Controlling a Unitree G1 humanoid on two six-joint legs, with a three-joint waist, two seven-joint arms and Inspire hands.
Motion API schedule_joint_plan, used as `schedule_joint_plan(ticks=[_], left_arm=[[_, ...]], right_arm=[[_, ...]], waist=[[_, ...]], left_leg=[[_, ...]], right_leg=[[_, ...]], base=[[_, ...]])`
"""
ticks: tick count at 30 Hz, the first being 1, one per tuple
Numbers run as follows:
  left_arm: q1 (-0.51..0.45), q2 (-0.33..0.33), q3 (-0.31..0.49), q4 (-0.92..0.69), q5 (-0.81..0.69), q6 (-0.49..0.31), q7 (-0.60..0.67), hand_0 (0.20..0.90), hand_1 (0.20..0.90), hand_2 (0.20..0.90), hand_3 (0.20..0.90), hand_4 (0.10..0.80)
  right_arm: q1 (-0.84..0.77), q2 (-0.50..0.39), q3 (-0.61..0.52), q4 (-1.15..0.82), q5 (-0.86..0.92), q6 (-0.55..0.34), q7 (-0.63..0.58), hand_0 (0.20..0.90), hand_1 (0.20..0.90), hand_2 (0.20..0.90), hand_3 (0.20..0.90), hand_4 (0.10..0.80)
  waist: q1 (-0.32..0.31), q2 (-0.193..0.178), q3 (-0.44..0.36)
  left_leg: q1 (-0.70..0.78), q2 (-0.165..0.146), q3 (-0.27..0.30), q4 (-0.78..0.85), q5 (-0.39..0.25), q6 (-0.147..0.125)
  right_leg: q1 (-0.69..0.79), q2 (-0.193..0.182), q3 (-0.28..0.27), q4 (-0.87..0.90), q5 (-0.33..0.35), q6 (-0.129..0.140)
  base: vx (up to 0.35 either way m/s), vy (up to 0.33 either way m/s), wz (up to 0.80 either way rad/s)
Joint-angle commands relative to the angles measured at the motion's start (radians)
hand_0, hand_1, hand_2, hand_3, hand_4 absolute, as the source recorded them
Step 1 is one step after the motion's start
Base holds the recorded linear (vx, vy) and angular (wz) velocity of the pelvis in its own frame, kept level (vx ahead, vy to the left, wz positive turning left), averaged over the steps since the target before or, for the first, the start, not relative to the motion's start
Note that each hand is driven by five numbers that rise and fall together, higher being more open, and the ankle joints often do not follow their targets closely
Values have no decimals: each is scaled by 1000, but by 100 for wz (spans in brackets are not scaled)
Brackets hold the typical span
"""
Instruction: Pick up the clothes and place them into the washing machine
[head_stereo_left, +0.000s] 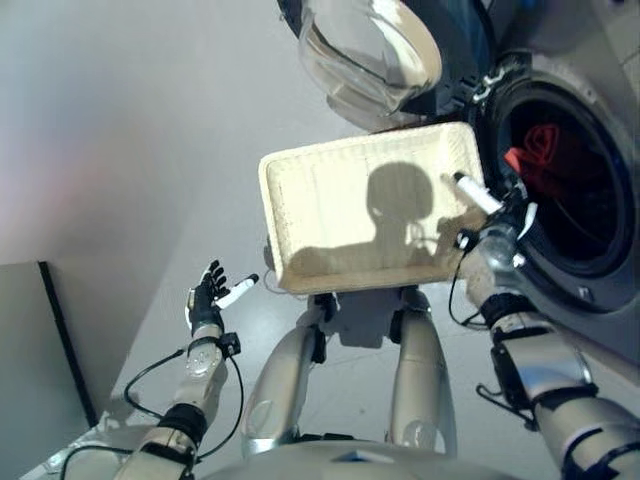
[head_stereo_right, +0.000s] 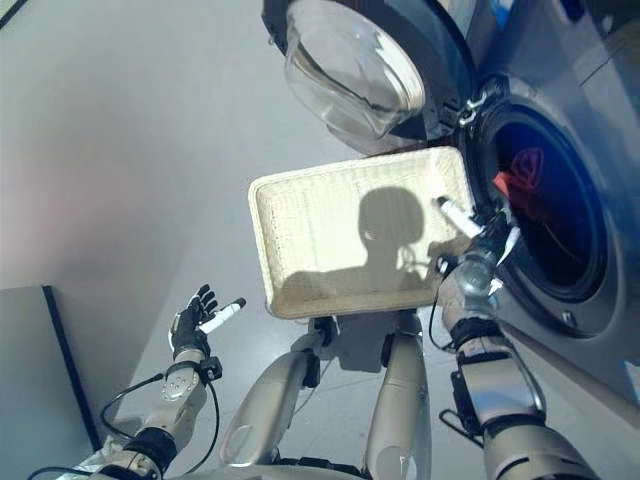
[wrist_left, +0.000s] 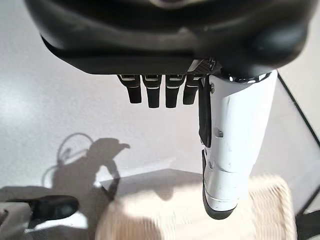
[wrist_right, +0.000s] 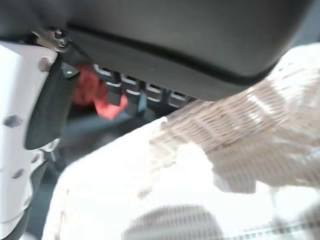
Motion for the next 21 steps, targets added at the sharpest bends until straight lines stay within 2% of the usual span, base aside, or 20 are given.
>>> schedule_joint_plan(ticks=[1,6,8,10,14,16,21], left_arm=[[26,70,41,68,51,-20,3,900,900,900,900,800],[32,60,25,173,146,9,-22,900,900,900,900,800],[41,55,32,242,197,28,-35,900,900,900,900,800],[48,47,36,288,222,41,-50,900,900,900,900,800],[57,40,48,328,234,61,-78,900,900,900,900,800],[67,34,46,386,297,84,-110,900,900,900,900,800],[91,30,61,442,336,124,-177,900,900,900,900,800]], right_arm=[[101,99,29,-8,-63,3,63,900,900,900,900,800],[255,137,39,45,-145,30,109,900,900,900,900,800],[333,144,33,77,-207,43,124,900,900,900,900,800],[374,146,45,117,-292,61,120,900,900,900,900,800],[416,144,48,132,-349,77,128,900,900,900,900,800],[467,144,60,176,-443,107,146,900,900,900,900,800],[540,159,71,205,-528,136,186,900,900,900,900,800]], waist=[[32,-85,-80],[27,-133,-118],[24,-164,-161],[23,-176,-184],[19,-186,-212],[14,-199,-255],[0,-217,-331]], left_leg=[[-38,2,17,-6,48,-50],[57,11,-4,-29,45,-51],[116,19,-13,-56,44,-55],[159,21,-15,-73,43,-56],[200,24,-18,-85,39,-57],[261,33,-20,-101,34,-56],[349,57,-19,-147,35,-58]], right_leg=[[135,-26,20,-128,15,80],[255,-20,-7,-180,22,87],[321,-15,-25,-213,23,93],[367,-10,-37,-233,20,95],[407,-4,-45,-244,16,96],[465,6,-52,-244,-3,94],[539,24,-63,-236,-38,92]], base=[[105,-64,6],[86,-39,12],[114,-57,12],[71,-34,12],[57,-4,8],[101,15,22],[121,8,9]])
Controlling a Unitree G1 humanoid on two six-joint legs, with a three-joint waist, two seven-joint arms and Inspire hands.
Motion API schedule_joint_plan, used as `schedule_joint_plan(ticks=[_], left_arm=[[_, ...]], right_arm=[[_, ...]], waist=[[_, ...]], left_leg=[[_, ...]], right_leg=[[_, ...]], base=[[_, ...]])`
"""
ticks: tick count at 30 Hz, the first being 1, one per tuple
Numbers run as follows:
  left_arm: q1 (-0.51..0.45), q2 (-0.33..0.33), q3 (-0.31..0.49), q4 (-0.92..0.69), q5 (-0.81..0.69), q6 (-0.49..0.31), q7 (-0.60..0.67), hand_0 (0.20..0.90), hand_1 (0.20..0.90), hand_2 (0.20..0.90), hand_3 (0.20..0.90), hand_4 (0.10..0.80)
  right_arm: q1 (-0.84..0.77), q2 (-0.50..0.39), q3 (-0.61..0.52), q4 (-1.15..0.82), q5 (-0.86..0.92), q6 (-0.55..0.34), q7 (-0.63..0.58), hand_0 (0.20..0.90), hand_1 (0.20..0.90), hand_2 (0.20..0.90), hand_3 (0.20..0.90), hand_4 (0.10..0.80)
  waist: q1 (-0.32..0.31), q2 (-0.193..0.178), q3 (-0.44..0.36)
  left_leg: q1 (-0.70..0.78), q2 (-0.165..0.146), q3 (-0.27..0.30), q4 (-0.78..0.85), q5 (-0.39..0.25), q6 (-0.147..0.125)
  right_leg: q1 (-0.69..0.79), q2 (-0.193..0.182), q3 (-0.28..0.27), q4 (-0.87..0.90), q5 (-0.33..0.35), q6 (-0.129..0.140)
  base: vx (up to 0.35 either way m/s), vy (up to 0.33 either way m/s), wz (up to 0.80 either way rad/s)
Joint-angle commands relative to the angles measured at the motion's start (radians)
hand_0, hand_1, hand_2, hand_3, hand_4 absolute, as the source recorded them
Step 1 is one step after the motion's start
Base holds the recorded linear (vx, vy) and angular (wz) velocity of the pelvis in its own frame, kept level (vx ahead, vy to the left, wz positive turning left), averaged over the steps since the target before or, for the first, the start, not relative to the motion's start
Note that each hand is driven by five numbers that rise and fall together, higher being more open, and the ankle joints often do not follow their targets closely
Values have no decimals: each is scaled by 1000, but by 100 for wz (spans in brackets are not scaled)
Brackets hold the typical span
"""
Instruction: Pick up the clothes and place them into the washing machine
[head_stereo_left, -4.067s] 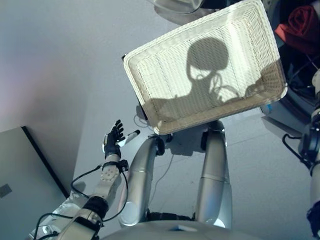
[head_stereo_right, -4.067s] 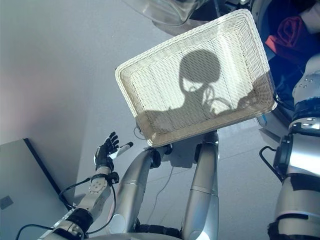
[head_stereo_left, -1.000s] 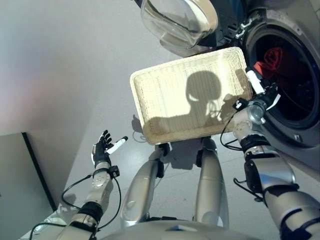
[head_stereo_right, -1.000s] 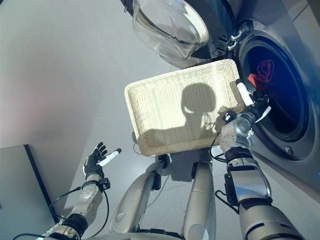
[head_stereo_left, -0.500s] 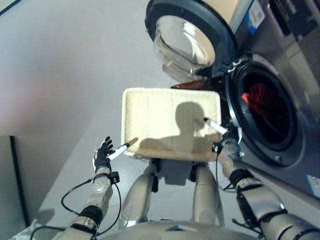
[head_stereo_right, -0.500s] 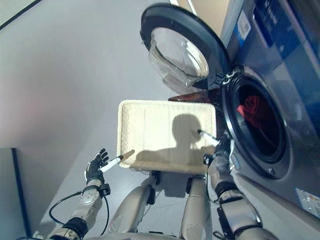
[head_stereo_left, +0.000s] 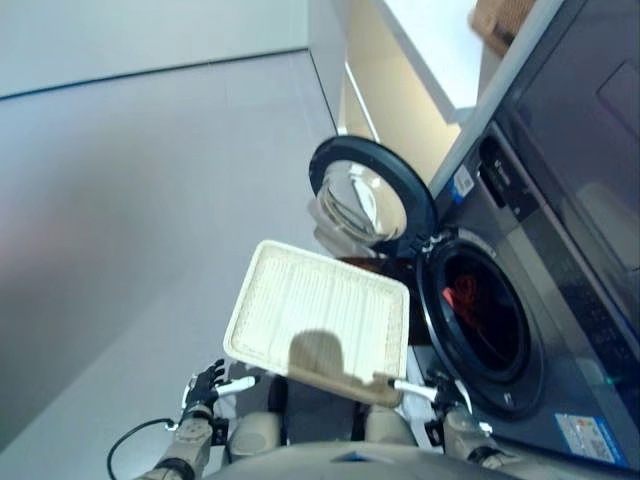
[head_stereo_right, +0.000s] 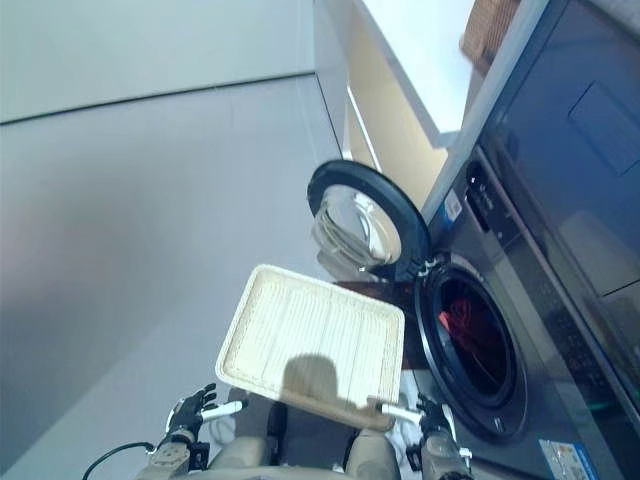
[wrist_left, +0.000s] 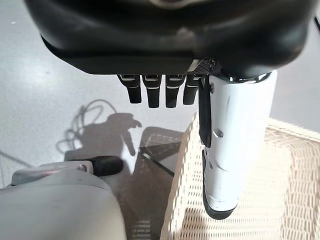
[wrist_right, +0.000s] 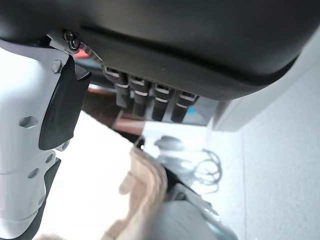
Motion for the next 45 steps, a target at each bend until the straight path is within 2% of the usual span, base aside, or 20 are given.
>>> schedule_joint_plan(ticks=[1,7,16,18,21,22,23,24,25,26,27,28,29,32,34,35,38,39,42,45], left_arm=[[-28,31,22,64,78,6,-58,900,900,900,900,800],[-16,22,7,60,111,17,-78,900,900,900,900,800],[-6,9,-13,36,101,17,-71,900,900,900,900,800],[-5,8,-17,22,94,7,-52,900,900,900,900,800],[-10,12,-16,18,90,0,-25,900,900,900,900,800],[-24,5,-23,40,106,6,-22,900,900,900,900,800],[-25,5,-23,41,106,6,-22,900,900,900,900,800],[-27,3,-22,50,109,9,-20,900,900,900,900,800],[-36,7,-6,63,104,11,-4,900,900,900,900,800],[-36,7,-5,63,104,11,-4,900,900,900,900,800],[-42,8,4,66,96,13,0,900,900,900,900,800],[-46,8,10,68,89,11,4,900,900,900,900,800],[-52,7,15,75,82,9,8,900,900,900,900,800],[-62,-5,20,76,58,8,3,900,900,900,900,800],[-66,-11,25,53,34,4,1,900,900,900,900,800],[-73,-16,21,37,23,-2,2,900,900,900,900,800],[-79,-18,-7,-6,20,-22,0,900,900,900,900,800],[-75,-12,-4,-8,23,-20,-2,900,900,900,900,800],[-58,-5,15,2,26,-23,3,900,900,900,900,800],[-33,-6,23,20,47,-20,3,900,900,900,900,800]], right_arm=[[12,22,34,28,-105,22,18,900,900,900,900,800],[19,35,75,63,-197,46,25,900,900,900,900,800],[-13,24,139,28,-248,42,14,900,900,900,900,800],[-24,14,143,21,-245,38,6,900,900,900,900,800],[-45,-6,143,13,-245,33,-14,900,900,900,900,800],[-58,-25,123,19,-235,33,-27,900,900,900,900,800],[-59,-25,122,19,-235,33,-27,900,900,900,900,800],[-64,-32,114,24,-229,33,-36,900,900,900,900,800],[-70,-41,97,27,-219,35,-46,900,900,900,900,800],[-70,-41,97,27,-219,35,-46,900,900,900,900,800],[-69,-43,93,27,-217,38,-49,900,900,900,900,800],[-66,-42,88,30,-211,40,-50,900,900,900,900,800],[-64,-42,82,28,-198,40,-47,900,900,900,900,800],[-36,-36,50,29,-166,43,-33,900,900,900,900,800],[-13,-31,25,39,-151,47,-32,900,900,900,900,800],[-2,-32,11,50,-143,48,-36,900,900,900,900,800],[40,-24,-51,85,-119,50,-60,900,900,900,900,800],[56,-10,-78,100,-118,51,-77,900,900,900,900,800],[85,-2,-104,87,-110,44,-86,900,900,900,900,800],[103,1,-99,87,-132,45,-89,900,900,900,900,800]], waist=[[-3,-37,-62],[-1,-37,-107],[21,-19,-96],[31,-9,-79],[48,13,-44],[34,12,-25],[33,12,-25],[23,8,-19],[-15,-11,-12],[-16,-12,-14],[-31,-21,-12],[-42,-28,-13],[-60,-43,-15],[-103,-59,-33],[-128,-37,-48],[-143,-20,-54],[-178,-16,-59],[-179,-25,-46],[-177,-36,-30],[-164,-38,-1]], left_leg=[[18,34,26,0,32,-79],[75,43,21,-4,17,-74],[66,65,-13,43,26,-84],[42,73,-38,39,55,-95],[-16,88,-81,-1,136,-135],[-62,84,-38,15,147,-127],[-64,83,-38,18,146,-126],[-74,83,14,54,133,-117],[-46,108,154,166,60,-107],[-51,107,153,167,61,-106],[-29,117,188,241,27,-102],[-11,115,194,307,-2,-102],[13,97,168,446,-23,-107],[89,26,73,642,-45,-119],[188,2,37,554,-44,-119],[240,3,41,464,-78,-111],[297,-24,83,267,-251,-55],[302,-63,95,190,-285,-26],[306,-80,116,124,-252,-14],[306,-81,139,66,-201,-9]], right_leg=[[96,3,18,24,-69,57],[150,15,26,37,-101,51],[178,43,21,22,-109,29],[173,54,13,14,-110,22],[153,68,-32,-3,-111,15],[139,51,-64,-11,-103,19],[138,50,-64,-11,-103,19],[127,36,-77,-8,-93,21],[97,-2,-110,5,-66,19],[93,-3,-111,5,-64,19],[83,-17,-124,8,-52,15],[71,-26,-131,11,-45,10],[51,-38,-128,16,-31,-2],[10,-52,-129,32,1,-11],[-27,-45,-122,47,28,0],[-54,-44,-122,51,44,15],[-127,-77,-107,41,110,67],[-159,-102,-104,34,127,92],[-182,-118,-122,40,122,102],[-192,-134,-161,66,116,109]], base=[[126,5,7],[63,-3,2],[-34,-52,2],[-181,-82,14],[-302,-51,43],[-292,-14,74],[-267,2,93],[-294,-31,110],[-299,-30,95],[-326,-64,76],[-222,-42,52],[-338,-69,61],[-319,-29,64],[-248,62,61],[-260,211,7],[-296,227,-48],[-395,262,-19],[-534,300,24],[-370,169,-17],[-335,120,-55]])
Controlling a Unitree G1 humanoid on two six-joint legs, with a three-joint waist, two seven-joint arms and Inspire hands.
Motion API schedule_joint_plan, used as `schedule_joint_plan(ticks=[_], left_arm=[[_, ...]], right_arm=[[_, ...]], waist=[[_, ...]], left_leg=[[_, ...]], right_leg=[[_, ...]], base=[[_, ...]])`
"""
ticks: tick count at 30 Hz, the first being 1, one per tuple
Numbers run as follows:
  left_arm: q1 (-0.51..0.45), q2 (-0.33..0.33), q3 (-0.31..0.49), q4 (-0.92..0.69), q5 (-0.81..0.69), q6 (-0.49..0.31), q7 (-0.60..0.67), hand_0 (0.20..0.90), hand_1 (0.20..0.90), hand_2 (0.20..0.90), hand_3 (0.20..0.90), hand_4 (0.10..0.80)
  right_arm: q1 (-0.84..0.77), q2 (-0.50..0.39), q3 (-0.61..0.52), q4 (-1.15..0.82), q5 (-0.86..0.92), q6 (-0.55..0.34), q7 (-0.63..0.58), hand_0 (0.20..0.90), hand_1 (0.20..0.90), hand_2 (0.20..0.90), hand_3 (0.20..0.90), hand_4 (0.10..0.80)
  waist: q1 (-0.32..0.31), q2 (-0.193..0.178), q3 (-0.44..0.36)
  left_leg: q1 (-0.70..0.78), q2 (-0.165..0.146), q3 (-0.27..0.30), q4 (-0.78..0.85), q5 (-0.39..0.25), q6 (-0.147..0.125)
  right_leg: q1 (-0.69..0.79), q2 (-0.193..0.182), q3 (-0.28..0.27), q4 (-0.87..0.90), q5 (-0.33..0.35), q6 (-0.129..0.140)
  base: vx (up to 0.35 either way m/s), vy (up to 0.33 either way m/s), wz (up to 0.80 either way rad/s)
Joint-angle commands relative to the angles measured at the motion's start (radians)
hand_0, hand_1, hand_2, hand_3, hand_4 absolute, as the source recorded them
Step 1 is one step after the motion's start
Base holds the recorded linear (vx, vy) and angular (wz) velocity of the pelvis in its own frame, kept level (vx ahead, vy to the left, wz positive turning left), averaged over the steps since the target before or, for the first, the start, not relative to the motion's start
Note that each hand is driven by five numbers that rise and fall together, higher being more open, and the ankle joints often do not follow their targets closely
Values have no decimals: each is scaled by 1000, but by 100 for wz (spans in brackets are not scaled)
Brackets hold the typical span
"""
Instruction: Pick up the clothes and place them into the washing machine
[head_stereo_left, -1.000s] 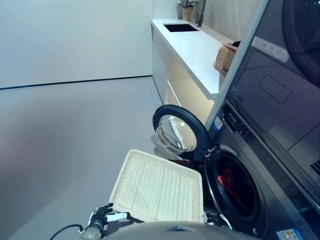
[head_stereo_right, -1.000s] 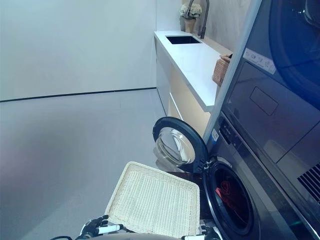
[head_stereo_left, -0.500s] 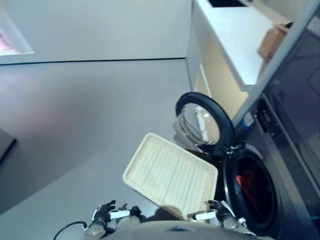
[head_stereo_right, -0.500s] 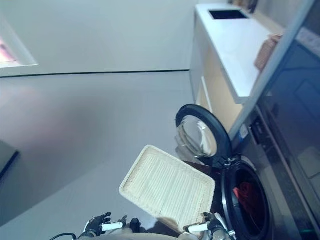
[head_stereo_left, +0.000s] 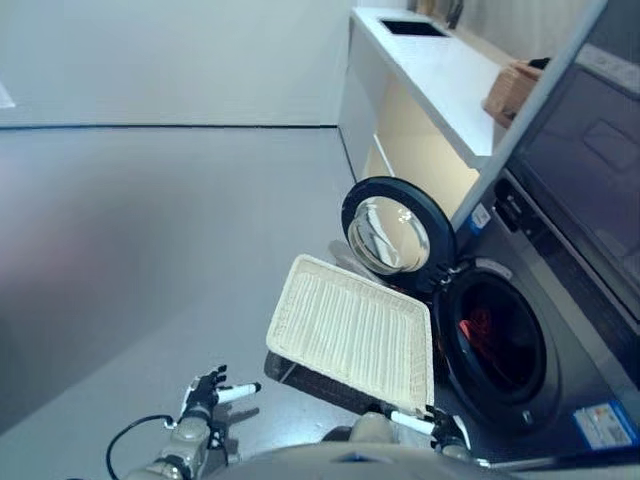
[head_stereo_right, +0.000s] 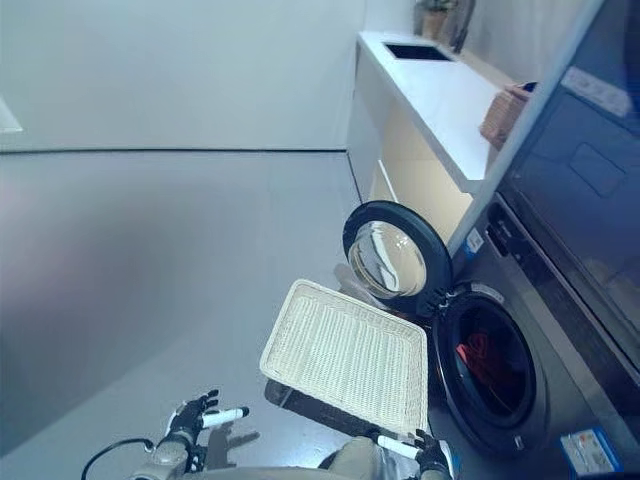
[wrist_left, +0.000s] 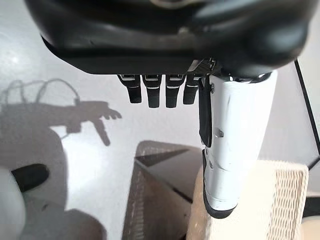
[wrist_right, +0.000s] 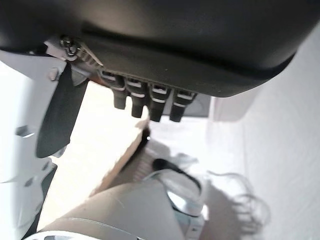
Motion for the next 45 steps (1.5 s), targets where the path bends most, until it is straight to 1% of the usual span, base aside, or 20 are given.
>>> schedule_joint_plan(ticks=[1,2,4,5,8,13,14,15,18,20,24,25,26,27,28,29,31,33,35,45], left_arm=[[17,6,51,-1,46,-30,10,900,900,900,900,800],[17,6,51,-1,46,-30,10,900,900,900,900,800],[41,23,56,25,63,-22,-10,900,900,900,900,800],[40,23,57,26,63,-22,-10,900,900,900,900,800],[68,37,83,66,64,-1,-62,900,900,900,900,800],[79,44,84,61,15,-1,-127,900,900,900,900,800],[79,48,77,58,3,3,-142,900,900,900,900,800],[80,48,80,56,-6,-1,-144,900,900,900,900,800],[89,39,92,37,-42,-8,-130,900,900,900,900,800],[72,32,85,30,-60,-13,-125,900,900,900,900,800],[72,13,82,34,-53,-7,-124,900,900,900,900,800],[72,13,82,35,-53,-7,-124,900,900,900,900,800],[69,0,77,63,-26,2,-124,900,900,900,900,800],[68,-1,77,64,-26,2,-124,900,900,900,900,800],[67,0,79,79,-12,7,-127,900,900,900,900,800],[64,1,74,87,4,10,-137,900,900,900,900,800],[68,3,71,88,17,15,-149,900,900,900,900,800],[73,0,66,89,22,22,-157,900,900,900,900,800],[62,-5,29,78,39,24,-174,900,900,900,900,800],[60,-18,-10,29,39,20,-185,900,900,900,900,800]], right_arm=[[56,-61,63,54,-72,35,-46,900,900,900,900,800],[55,-60,63,54,-72,35,-46,900,900,900,900,800],[59,-67,69,43,-75,27,-39,900,900,900,900,800],[59,-66,69,43,-75,27,-39,900,900,900,900,800],[56,-73,85,37,-110,27,-14,900,900,900,900,800],[38,-69,118,-22,-126,20,18,900,900,900,900,800],[27,-61,153,-57,-125,12,37,900,900,900,900,800],[22,-58,168,-69,-130,9,41,900,900,900,900,800],[11,-56,218,-128,-158,4,41,900,900,900,900,800],[13,-61,252,-133,-178,4,44,900,900,900,900,800],[27,-79,241,-73,-193,11,46,900,900,900,900,800],[26,-79,241,-72,-193,10,46,900,900,900,900,800],[16,-86,230,-12,-204,22,50,900,900,900,900,800],[15,-86,230,-12,-204,21,50,900,900,900,900,800],[10,-93,227,13,-212,28,65,900,900,900,900,800],[6,-101,222,29,-215,31,74,900,900,900,900,800],[8,-109,213,54,-214,40,90,900,900,900,900,800],[15,-111,206,69,-214,44,95,900,900,900,900,800],[19,-123,159,89,-177,49,84,900,900,900,900,800],[19,-124,171,94,-194,55,107,900,900,900,900,800]], waist=[[12,55,49],[10,51,47],[30,62,39],[29,60,37],[100,76,-7],[161,50,-64],[183,31,-90],[196,30,-94],[236,43,-87],[225,53,-60],[201,55,-28],[200,56,-27],[192,49,-6],[192,52,-8],[181,33,-4],[180,18,-6],[172,25,-29],[159,38,-54],[130,74,-100],[123,83,-122]], left_leg=[[79,37,20,-164,101,-113],[77,33,18,-165,105,-113],[20,36,26,-200,176,-95],[16,34,26,-199,178,-95],[-91,50,70,-191,251,-68],[-217,61,101,-159,308,-80],[-300,72,110,-142,341,-94],[-330,84,115,-138,358,-105],[-408,162,140,-152,440,-165],[-443,222,129,-171,504,-210],[-458,257,160,-175,487,-223],[-458,258,159,-173,486,-223],[-443,240,97,-68,444,-219],[-448,243,96,-66,445,-220],[-416,186,2,47,360,-199],[-403,134,-41,147,292,-188],[-332,101,-44,139,220,-158],[-274,96,-32,70,209,-144],[-188,98,-37,-110,253,-149],[-126,82,-47,-158,243,-147]], right_leg=[[-107,108,-38,-117,80,-76],[-109,104,-38,-118,82,-76],[-60,139,50,44,23,-103],[-63,138,51,43,25,-103],[102,140,76,220,-89,-133],[293,146,161,157,-105,-112],[359,184,239,50,-178,-105],[375,186,246,-6,-212,-107],[408,187,164,-161,-261,-110],[419,258,202,-233,-266,-134],[439,296,172,-295,-235,-146],[441,297,171,-296,-234,-146],[421,288,166,-291,-212,-156],[418,291,167,-291,-210,-157],[389,269,167,-281,-182,-164],[364,259,181,-276,-164,-166],[342,267,194,-270,-160,-170],[334,277,190,-272,-162,-172],[321,297,165,-274,-170,-172],[348,275,152,-294,-150,-160]], base=[[-289,72,-30],[-609,141,-6],[-496,104,18],[-339,83,4],[-434,44,-1],[-332,-130,-23],[-375,-178,-35],[-536,-272,-29],[-439,-271,-41],[-326,-311,-45],[-276,-230,-3],[-373,-172,0],[-262,-111,0],[-482,-194,-7],[-366,-159,-28],[-403,-175,-45],[-134,-73,-47],[27,22,-42],[16,61,15],[9,13,20]])
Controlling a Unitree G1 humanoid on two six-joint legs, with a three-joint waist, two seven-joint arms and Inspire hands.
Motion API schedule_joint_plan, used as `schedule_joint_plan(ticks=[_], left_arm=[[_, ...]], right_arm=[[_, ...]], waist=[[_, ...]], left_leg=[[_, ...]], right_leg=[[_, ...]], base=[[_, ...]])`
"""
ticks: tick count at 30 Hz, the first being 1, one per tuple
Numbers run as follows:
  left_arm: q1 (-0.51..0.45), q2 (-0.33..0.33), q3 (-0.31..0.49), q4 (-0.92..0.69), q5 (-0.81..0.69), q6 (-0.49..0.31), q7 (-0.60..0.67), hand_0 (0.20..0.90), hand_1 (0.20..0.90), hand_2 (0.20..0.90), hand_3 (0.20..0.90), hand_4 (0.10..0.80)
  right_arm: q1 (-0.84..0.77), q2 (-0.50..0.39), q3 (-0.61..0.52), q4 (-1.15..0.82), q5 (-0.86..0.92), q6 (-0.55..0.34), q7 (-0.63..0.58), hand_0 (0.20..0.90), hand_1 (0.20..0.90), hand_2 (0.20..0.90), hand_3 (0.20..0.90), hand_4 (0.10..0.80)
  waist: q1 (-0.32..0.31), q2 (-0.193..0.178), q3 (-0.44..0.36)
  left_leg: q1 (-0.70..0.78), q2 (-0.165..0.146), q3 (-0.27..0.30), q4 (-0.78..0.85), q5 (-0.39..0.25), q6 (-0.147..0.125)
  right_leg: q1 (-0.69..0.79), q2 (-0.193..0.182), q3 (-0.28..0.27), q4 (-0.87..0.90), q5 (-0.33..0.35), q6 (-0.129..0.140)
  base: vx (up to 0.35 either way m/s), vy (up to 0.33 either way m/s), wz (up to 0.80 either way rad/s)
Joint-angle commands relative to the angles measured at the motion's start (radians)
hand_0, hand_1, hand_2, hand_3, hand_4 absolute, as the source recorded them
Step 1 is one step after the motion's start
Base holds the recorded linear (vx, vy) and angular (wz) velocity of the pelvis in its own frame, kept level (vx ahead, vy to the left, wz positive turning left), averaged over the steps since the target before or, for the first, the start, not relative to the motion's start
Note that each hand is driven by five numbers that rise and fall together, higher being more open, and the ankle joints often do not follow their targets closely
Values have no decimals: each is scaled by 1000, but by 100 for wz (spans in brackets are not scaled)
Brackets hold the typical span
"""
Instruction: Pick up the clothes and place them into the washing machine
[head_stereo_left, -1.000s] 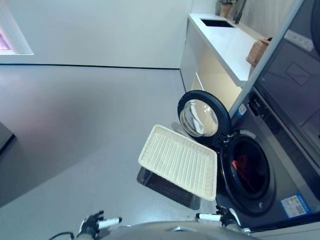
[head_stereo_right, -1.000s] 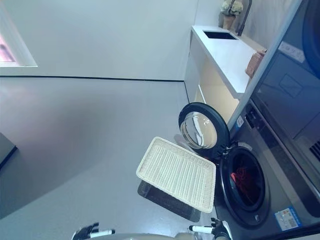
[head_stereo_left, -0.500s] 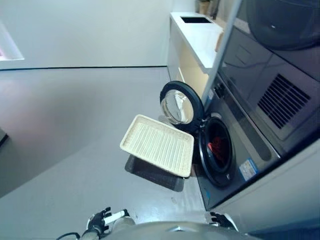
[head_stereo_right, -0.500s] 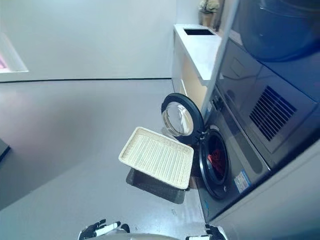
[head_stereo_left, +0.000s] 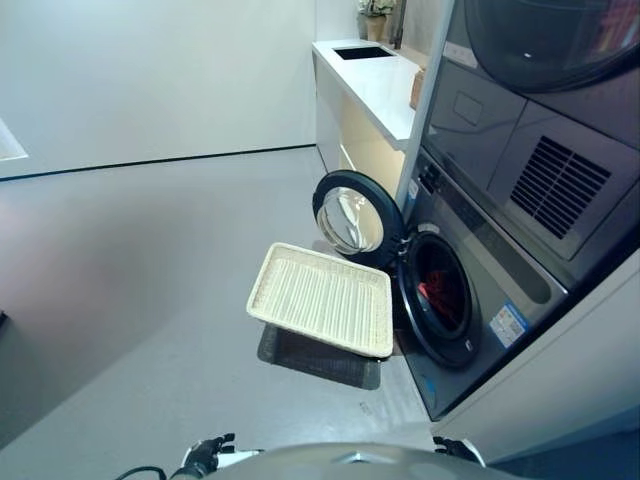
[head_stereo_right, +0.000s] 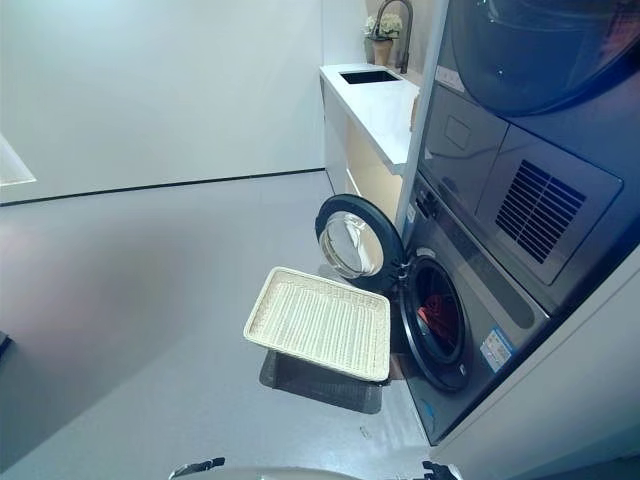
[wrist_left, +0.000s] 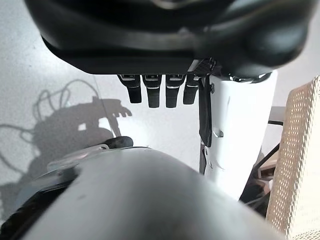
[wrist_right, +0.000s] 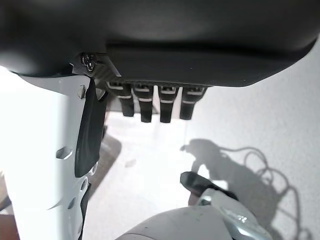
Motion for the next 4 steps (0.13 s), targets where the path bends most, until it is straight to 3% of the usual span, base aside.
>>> schedule_joint_plan(ticks=[1,4], left_arm=[[-57,-31,12,-20,25,-27,-12,900,900,900,900,800],[-55,-31,16,-8,36,-25,-15,900,900,900,900,800]], right_arm=[[-23,-39,54,53,-36,9,12,900,900,900,900,800],[-30,-29,61,55,-44,14,13,900,900,900,900,800]], waist=[[14,-31,-5],[17,-30,-10]], left_leg=[[-50,-1,-15,46,2,-77],[-38,1,-15,34,1,-77]], right_leg=[[45,38,-18,-46,-3,-15],[53,36,-20,-51,-3,-12]], base=[[0,0,0],[7,6,-1]])
